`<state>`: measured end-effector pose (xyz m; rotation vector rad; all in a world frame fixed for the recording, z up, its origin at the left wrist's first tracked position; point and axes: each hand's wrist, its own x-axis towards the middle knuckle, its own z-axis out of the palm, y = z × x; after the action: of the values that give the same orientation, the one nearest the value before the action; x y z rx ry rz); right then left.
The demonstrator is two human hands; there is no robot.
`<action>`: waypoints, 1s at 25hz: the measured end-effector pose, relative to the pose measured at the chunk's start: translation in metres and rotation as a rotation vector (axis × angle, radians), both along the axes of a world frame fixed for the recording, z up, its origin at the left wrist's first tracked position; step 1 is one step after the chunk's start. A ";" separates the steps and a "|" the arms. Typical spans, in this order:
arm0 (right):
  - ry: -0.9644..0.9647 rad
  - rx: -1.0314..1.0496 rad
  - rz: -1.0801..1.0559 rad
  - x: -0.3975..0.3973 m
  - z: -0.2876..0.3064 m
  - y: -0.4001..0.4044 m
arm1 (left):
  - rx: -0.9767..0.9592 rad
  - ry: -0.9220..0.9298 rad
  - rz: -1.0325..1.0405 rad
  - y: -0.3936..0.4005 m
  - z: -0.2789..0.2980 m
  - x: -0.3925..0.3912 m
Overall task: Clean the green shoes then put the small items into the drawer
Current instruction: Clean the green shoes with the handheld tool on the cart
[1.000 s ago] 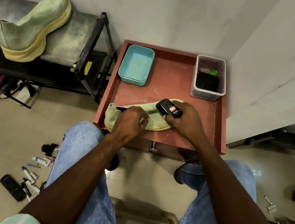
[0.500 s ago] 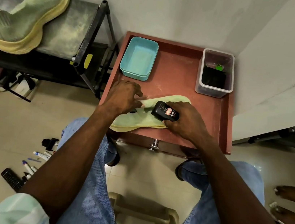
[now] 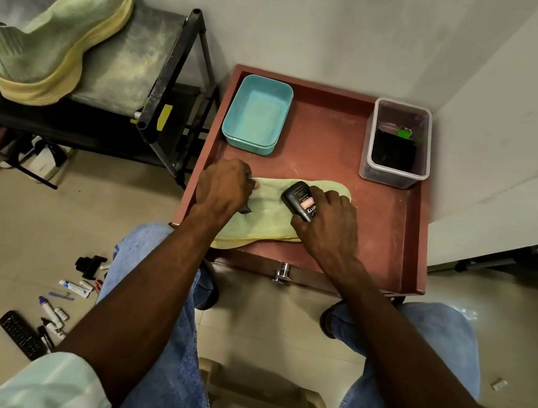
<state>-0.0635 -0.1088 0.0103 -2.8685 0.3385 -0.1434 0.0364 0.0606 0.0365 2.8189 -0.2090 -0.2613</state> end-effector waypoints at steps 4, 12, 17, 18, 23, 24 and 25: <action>-0.012 -0.013 0.000 -0.003 -0.004 -0.001 | -0.089 0.136 0.054 0.001 0.000 0.012; -0.081 0.071 -0.034 0.002 0.008 0.011 | -0.402 0.310 0.050 0.019 0.004 0.018; -0.048 0.085 0.159 0.013 0.005 0.032 | -0.448 0.379 0.075 0.022 0.002 0.021; -0.012 0.045 0.128 0.017 0.003 0.022 | -0.453 0.393 0.077 0.023 0.003 0.021; -0.006 0.141 -0.034 0.022 0.008 0.021 | -0.505 0.450 0.078 0.025 0.005 0.021; 0.023 0.266 0.050 0.020 0.010 0.033 | -0.497 0.448 0.073 0.025 0.006 0.020; 0.062 0.349 0.111 0.019 0.011 0.037 | -0.492 0.444 0.071 0.026 0.006 0.020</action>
<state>-0.0446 -0.0713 0.0211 -2.5408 0.1929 0.0235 0.0562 0.0863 0.0428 2.2119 -0.0603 -0.7019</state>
